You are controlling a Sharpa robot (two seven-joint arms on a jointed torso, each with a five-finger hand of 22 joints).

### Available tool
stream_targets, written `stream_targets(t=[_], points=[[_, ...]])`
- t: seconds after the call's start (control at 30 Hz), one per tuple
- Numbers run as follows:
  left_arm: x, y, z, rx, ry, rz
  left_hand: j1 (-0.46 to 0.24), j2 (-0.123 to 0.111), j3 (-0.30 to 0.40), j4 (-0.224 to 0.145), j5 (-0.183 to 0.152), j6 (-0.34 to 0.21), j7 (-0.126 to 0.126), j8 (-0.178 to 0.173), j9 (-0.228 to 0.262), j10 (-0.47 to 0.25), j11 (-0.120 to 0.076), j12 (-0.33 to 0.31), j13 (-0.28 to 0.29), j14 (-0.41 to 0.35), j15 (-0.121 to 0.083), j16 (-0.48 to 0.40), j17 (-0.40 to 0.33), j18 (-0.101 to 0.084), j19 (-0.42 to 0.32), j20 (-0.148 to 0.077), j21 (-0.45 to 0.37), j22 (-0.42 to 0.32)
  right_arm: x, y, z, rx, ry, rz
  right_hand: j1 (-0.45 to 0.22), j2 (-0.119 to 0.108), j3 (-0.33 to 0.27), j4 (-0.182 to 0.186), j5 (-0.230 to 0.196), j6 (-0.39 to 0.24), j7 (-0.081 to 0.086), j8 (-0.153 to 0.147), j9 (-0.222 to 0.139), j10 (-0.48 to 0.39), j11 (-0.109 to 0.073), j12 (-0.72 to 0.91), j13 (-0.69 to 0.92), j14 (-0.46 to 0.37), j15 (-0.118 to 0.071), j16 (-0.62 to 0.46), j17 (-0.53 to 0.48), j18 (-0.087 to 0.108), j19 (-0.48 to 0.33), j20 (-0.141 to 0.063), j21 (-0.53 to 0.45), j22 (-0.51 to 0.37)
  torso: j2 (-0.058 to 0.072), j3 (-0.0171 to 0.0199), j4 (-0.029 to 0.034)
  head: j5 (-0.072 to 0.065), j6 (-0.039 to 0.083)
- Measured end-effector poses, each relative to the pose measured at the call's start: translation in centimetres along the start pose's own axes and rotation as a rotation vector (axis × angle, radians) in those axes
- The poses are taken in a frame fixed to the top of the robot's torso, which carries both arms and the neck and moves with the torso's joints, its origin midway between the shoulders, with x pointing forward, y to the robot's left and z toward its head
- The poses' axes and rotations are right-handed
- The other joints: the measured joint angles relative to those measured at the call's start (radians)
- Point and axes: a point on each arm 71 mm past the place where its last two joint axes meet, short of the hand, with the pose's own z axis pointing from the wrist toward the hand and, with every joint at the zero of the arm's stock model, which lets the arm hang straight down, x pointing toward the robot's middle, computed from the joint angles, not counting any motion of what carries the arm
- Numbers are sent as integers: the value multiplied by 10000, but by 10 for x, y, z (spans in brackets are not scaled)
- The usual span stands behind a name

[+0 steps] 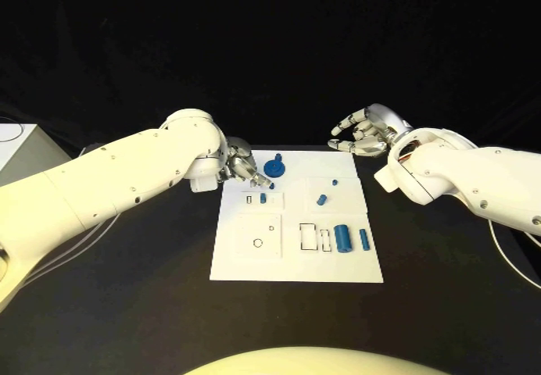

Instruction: Assemble the parts on the task board

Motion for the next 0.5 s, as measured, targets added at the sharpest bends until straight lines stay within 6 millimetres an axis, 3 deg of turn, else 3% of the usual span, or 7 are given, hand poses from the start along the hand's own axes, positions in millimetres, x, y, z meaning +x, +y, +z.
stream_targets(t=[0.07,0.13,0.3,0.5], points=[[-5,-1,-5,115,-142,-79,117,78,106,11,1,-192,192,-419,-291,-319,152,-279,-345,-1,146,-183,0,19,-278,106,-265,0,-1,-1,-1,21,-11,-2,0,0,0,0,0,0,0,0,0,0,0,0,0,0,0,0,0,0,0,0,0,0,2,0,-2,1,36],[-9,-1,-8,169,-269,-182,231,151,246,-11,1,-408,340,-921,-712,-578,322,-507,-642,11,271,-373,0,161,-417,246,-444,-30,-1,-2,-1,42,-24,-5,0,0,0,0,0,0,0,0,0,0,0,0,0,0,0,0,0,0,0,0,0,-1,7,-5,-6,10,82],[-18,8,-8,27,-535,-521,557,77,504,-29,1,-658,593,-1843,-1625,-1390,576,-1341,-1677,12,488,-550,0,160,-569,398,-535,-160,-3,-4,-2,65,-54,-9,0,0,0,0,0,0,0,0,0,0,0,0,-1,0,0,0,0,0,0,0,0,-1,23,-6,-6,20,186],[-30,28,1,-428,-1040,-1287,631,4,502,-27,1,-605,683,-2045,-1924,-1487,612,-1455,-1805,11,487,-550,0,160,-490,478,-535,-54,-5,-5,-3,69,-105,-8,0,0,0,0,0,0,0,0,-1,-37,37,-43,3,0,0,-41,0,0,0,0,-59,-2,67,-12,-9,48,359]])
